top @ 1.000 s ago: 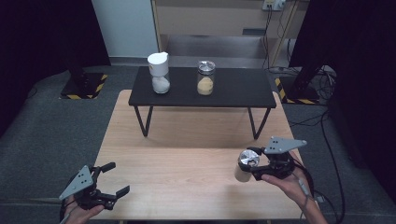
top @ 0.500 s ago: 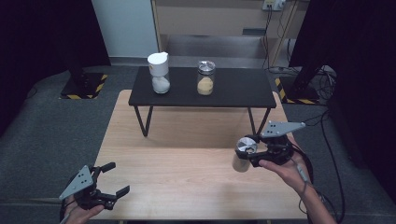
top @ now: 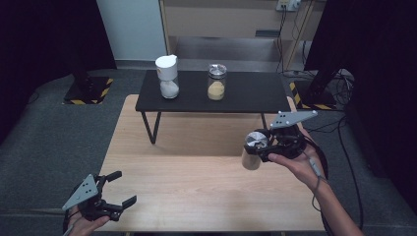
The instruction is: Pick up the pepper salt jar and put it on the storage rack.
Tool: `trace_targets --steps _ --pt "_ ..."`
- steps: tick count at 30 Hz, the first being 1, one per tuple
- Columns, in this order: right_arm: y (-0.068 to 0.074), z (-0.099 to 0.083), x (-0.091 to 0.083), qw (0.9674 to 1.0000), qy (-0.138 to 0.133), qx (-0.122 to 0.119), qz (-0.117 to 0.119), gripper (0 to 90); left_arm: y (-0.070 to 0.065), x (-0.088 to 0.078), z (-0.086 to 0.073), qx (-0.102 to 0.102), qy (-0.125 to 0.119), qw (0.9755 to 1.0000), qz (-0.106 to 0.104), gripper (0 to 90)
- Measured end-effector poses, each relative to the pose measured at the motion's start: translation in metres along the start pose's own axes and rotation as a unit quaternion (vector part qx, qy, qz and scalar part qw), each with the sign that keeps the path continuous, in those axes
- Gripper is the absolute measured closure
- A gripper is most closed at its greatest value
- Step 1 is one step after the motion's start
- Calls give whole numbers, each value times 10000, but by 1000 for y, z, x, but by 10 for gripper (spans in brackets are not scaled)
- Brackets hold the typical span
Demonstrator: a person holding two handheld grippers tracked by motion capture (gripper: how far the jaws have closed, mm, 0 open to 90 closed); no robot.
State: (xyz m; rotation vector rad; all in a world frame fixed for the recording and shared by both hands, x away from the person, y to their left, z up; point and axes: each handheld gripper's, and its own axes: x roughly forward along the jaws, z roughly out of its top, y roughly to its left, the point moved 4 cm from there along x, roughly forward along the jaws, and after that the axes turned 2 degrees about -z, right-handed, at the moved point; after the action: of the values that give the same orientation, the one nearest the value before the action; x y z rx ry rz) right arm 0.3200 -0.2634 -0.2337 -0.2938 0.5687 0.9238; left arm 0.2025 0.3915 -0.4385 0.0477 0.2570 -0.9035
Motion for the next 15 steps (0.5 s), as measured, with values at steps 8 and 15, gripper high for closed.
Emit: trace_targets --steps 8,15 --pt "-3 17 -2 9999 -31 104 -56 355 0 0 0 -5 1 10000 -4 0" --pt "-6 33 -4 9997 -56 158 -163 355 0 0 0 -8 -4 10000 -5 0"
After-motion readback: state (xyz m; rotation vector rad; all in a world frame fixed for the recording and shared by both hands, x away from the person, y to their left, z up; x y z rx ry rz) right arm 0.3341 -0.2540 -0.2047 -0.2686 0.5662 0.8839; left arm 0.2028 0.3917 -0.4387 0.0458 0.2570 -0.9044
